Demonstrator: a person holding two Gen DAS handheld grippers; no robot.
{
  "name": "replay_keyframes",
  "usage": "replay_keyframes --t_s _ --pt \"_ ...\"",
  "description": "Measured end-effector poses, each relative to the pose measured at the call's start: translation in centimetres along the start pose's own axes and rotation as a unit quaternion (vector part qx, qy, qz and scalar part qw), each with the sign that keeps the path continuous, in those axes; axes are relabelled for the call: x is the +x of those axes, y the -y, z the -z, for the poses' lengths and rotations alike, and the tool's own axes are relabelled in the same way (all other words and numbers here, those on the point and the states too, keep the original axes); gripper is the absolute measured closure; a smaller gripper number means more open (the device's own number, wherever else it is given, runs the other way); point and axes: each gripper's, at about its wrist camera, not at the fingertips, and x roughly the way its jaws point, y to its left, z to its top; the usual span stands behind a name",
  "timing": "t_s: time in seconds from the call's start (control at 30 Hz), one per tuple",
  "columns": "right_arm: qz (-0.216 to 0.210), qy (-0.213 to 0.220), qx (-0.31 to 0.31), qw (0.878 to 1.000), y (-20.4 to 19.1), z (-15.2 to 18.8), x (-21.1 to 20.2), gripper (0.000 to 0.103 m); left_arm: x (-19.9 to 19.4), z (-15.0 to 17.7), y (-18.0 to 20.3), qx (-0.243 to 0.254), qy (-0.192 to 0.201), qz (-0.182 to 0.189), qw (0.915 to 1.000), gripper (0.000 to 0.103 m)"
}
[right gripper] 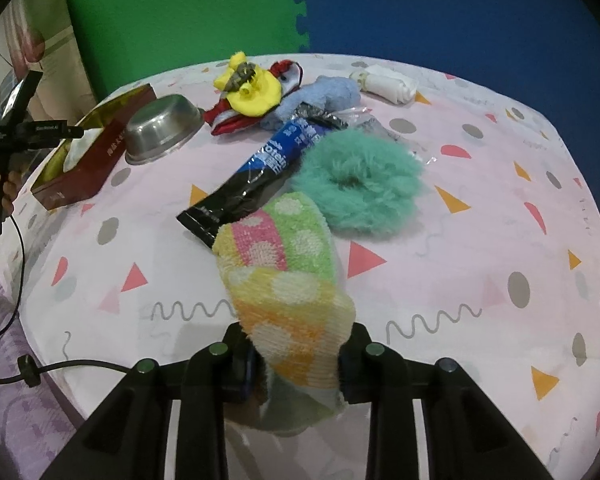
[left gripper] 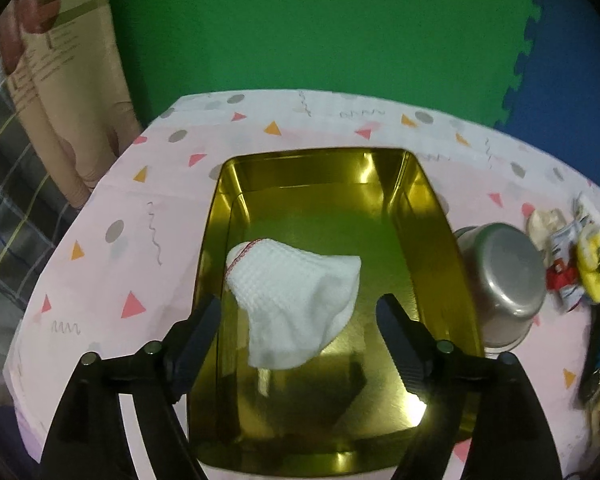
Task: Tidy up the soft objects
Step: 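Carry the white cloth into the gold tin and open the left gripper, then carry the striped washcloth into the gold tin and open the right gripper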
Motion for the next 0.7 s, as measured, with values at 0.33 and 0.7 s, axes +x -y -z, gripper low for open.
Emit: replay_keyframes --t_s 0.33,0.7 --pt "-0.008 0.025 -0.003 1.000 -1.0 -1.9 -2.3 0.073 -2.5 2.0 -0.1 -0.017 0.031 -0.015 0.9993 0.024" --pt "-0.058 0.049 -0.073 0.994 -7.8 -7.5 -1.9 0.073 -4.8 4.2 -4.1 -0.077 0.047 -0.026 0.9956 0.017"
